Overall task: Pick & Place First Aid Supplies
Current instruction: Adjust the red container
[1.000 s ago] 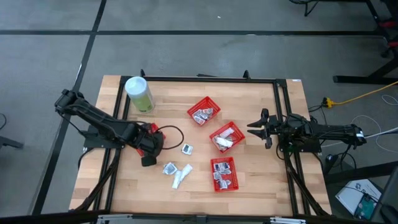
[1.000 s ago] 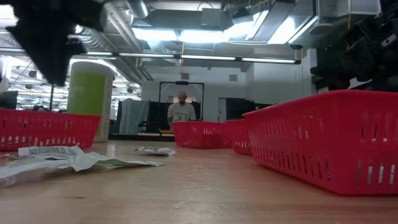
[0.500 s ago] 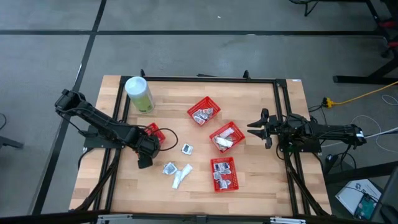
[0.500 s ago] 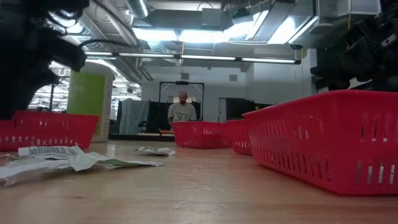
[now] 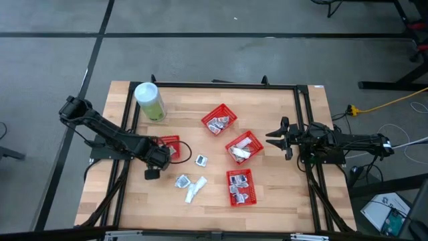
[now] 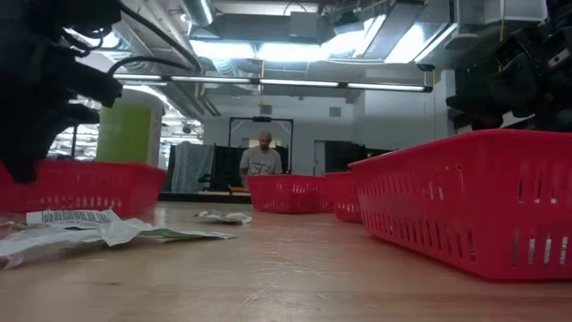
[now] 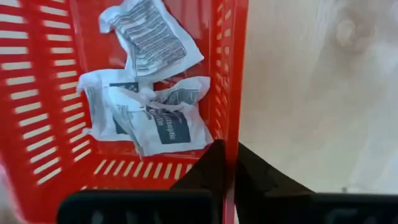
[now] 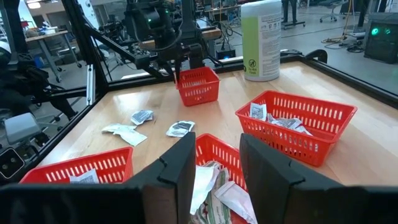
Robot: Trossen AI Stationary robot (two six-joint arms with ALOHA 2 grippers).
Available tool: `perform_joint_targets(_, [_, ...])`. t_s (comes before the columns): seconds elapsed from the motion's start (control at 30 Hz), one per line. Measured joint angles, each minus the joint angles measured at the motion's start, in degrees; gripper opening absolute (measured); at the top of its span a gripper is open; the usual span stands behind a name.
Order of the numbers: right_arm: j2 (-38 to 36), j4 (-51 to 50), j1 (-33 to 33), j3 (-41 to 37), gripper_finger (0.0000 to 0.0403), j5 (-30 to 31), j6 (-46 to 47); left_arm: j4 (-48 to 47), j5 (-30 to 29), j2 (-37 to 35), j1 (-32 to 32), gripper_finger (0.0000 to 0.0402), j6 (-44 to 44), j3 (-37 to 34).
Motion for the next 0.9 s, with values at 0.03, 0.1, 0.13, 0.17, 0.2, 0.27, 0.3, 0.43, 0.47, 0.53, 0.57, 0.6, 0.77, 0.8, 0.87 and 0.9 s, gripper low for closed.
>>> perform_joint_targets(0.03, [0.00, 0.00, 0.00, 0.00, 0.0126, 0.00, 0.05, 0.01, -0.73, 0.00, -0.04, 0.0008, 1.64, 0.00])
perform_joint_targets(0.1, [0.00, 0.00, -0.01, 0.00, 0.0126, 0.00, 0.07, 0.05, -2.27, 0.00, -0.44, 0.0006, 6.24, 0.00])
perform_joint_targets(0.13, [0.01, -0.01, 0.00, 0.00, 0.0126, 0.01, 0.01, 0.07, -3.52, 0.00, -0.86, 0.0006, 8.95, 0.00])
perform_joint_targets(0.17, [0.01, -0.01, 0.00, 0.00, 0.0126, 0.00, -0.01, 0.13, -5.04, 0.00, -1.41, 0.0006, 11.65, 0.00])
perform_joint_targets(0.2, [0.00, -0.01, 0.00, 0.00, 0.0126, 0.00, 0.02, 0.19, -6.63, 0.00, -1.95, 0.0006, 14.04, 0.00])
perform_joint_targets(0.27, [0.01, -0.01, 0.00, 0.00, 0.0126, -0.01, 0.08, 0.15, -9.70, 0.00, -2.68, 0.0006, 15.46, 0.00])
perform_joint_targets(0.3, [0.01, 0.00, 0.00, 0.00, 0.0126, -0.01, 0.01, 0.06, -10.12, 0.00, -2.69, 0.0005, 15.40, 0.00])
perform_joint_targets(0.43, [0.01, -0.01, -0.02, 0.00, 0.0126, 0.00, 0.07, -0.05, -11.40, 0.00, -4.07, 0.0005, 14.95, 0.00])
perform_joint_targets(0.47, [0.01, 0.00, -0.01, 0.00, 0.0126, -0.01, 0.01, 0.00, -11.84, 0.00, -4.63, 0.0005, 14.62, 0.00])
perform_joint_targets(0.53, [-0.01, 0.01, -0.02, 0.00, 0.0126, 0.01, 0.01, 0.42, -12.97, 0.02, -5.63, 0.0005, 14.10, 0.16])
perform_joint_targets(0.57, [0.01, 0.00, 0.00, 0.00, 0.0126, 0.01, 0.09, 1.06, -13.69, 0.02, -6.13, 0.0005, 13.83, 0.36])
perform_joint_targets(0.6, [0.01, -0.01, -0.01, 0.00, 0.0126, 0.00, 0.08, 2.05, -14.45, 0.02, -6.54, 0.0004, 13.83, 0.76])
perform_joint_targets(0.77, [0.01, 0.01, 0.00, 0.00, 0.0126, -0.01, 0.07, 10.59, -19.00, 0.02, -7.92, 0.0004, 20.44, 2.74])
perform_joint_targets(0.8, [-0.01, -0.01, 0.00, 0.00, 0.0126, -0.01, 0.03, 11.90, -19.94, 0.03, -7.96, 0.0004, 22.62, 3.01])
perform_joint_targets(0.87, [0.01, -0.01, 0.00, 0.00, 0.0126, 0.00, 0.01, 13.69, -22.25, 0.32, -7.89, 0.0004, 27.39, 3.29])
perform_joint_targets(0.9, [0.01, 0.01, 0.00, 0.00, 0.0126, -0.01, 0.08, 14.01, -23.66, 0.57, -7.79, 0.0004, 29.68, 3.32])
